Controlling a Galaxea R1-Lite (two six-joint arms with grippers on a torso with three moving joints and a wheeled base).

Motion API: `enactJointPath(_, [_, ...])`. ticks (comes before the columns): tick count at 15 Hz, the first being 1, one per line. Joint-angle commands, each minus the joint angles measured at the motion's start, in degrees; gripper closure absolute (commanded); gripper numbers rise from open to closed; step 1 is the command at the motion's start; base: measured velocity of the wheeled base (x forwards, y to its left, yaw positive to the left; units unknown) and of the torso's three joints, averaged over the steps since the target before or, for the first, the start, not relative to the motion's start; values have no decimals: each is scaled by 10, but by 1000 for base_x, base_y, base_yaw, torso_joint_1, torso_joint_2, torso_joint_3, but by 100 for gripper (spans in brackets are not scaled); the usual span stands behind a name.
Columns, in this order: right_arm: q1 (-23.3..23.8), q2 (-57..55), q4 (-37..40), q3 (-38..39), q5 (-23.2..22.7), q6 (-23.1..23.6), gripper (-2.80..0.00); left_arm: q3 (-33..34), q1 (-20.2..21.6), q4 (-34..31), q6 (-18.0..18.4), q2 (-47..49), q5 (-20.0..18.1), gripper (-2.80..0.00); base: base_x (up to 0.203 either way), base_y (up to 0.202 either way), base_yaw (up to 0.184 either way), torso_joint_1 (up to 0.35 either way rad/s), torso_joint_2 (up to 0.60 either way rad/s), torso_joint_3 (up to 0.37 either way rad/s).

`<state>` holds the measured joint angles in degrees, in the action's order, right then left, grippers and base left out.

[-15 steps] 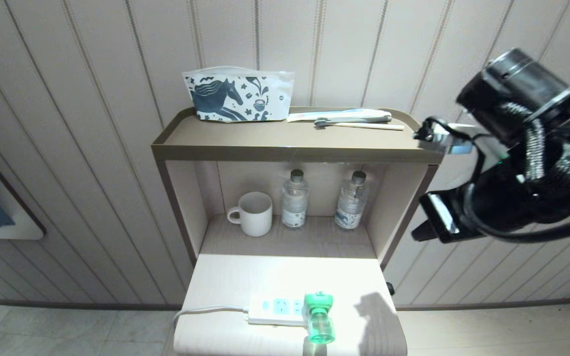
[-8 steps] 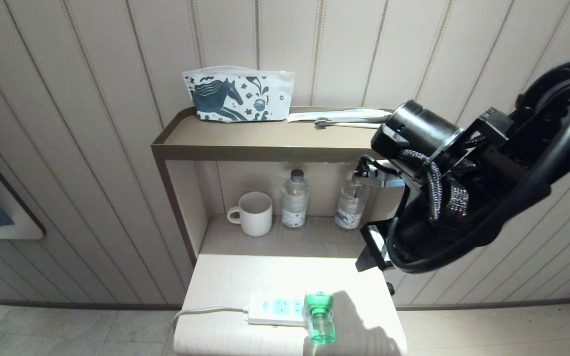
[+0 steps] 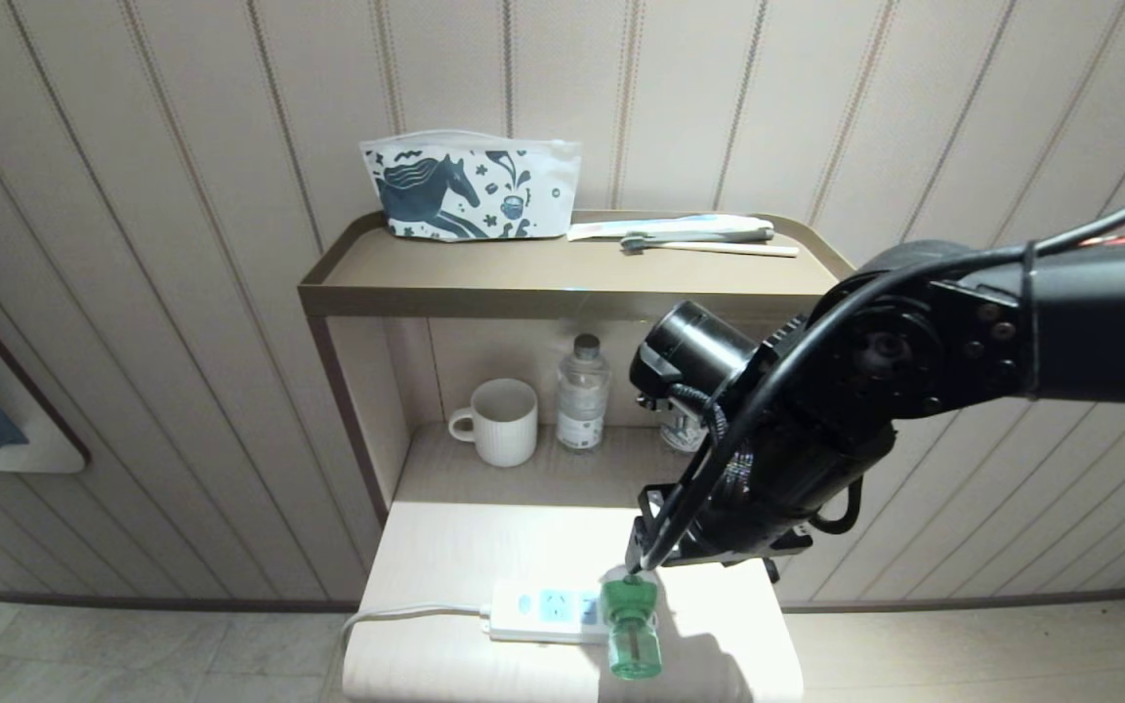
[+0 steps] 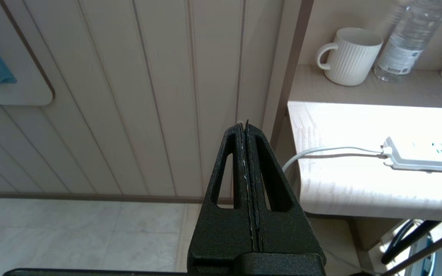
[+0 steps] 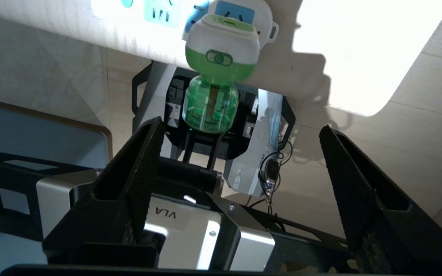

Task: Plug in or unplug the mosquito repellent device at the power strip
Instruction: Hold the socket with your left hand and unplug it with your right hand

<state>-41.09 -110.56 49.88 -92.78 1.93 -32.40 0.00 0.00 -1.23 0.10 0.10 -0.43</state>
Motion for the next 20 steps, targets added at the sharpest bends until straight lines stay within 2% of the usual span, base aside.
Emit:
enactJointPath(1, [0, -32, -5, 0, -1, -2, -280, 0, 0, 0, 0, 0, 0, 0, 0, 0, 0, 0, 0, 0])
enactJointPath(8, [0, -107, -36, -7, 2, 0, -280, 0, 0, 0, 0, 1, 0, 0, 0, 0, 0, 0, 0, 0])
enactJointPath(12, [0, -141, -65, -11, 19, 1, -280, 0, 0, 0, 0, 0, 0, 0, 0, 0, 0, 0, 0, 0])
enactJointPath(20, [-4, -196, -68, -38, 40, -1, -280, 0, 0, 0, 0, 1, 0, 0, 0, 0, 0, 0, 0, 0])
